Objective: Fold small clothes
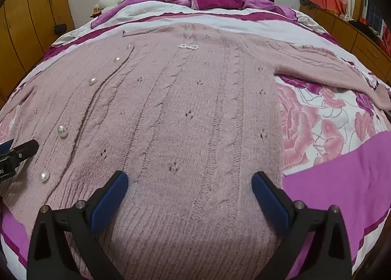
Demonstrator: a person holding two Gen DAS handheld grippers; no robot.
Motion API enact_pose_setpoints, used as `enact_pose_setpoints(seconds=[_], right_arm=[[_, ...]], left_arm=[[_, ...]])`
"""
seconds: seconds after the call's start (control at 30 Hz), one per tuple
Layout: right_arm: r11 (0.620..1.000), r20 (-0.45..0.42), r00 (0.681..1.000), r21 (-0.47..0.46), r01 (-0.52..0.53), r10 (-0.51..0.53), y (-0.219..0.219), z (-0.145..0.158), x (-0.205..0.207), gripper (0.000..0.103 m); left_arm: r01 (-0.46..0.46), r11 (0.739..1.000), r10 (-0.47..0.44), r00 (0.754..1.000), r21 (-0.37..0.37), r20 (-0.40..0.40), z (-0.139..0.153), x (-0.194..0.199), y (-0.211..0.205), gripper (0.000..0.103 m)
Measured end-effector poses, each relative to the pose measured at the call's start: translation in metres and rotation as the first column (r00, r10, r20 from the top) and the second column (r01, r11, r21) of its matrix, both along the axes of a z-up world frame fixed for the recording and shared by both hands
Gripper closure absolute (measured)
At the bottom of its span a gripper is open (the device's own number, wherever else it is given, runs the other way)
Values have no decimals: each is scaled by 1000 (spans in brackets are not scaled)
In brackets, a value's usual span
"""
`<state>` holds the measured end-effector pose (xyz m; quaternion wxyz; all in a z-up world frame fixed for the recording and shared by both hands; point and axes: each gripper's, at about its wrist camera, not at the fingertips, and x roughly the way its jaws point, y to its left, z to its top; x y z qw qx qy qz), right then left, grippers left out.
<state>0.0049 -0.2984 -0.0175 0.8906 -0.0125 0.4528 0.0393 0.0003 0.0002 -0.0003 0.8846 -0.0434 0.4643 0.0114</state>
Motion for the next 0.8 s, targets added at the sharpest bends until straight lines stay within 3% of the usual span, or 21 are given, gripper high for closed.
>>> enact_pose_setpoints(seconds=[0.37,0.43,0.8], right_arm=[[1000,2,1000,-2,0,0,0,0,0,0],[1000,6,1000,5,0,0,-1,0,-1,0],[1000,7,1000,6,0,0,-1,1,-1,0]], left_arm=[[6,998,-6,1000,61,-7,-1,9,-27,19],[-2,1000,2,1000,-9,8,-1,-2,1,19],[-2,1000,2,1000,-8,8,-1,-2,1,19]])
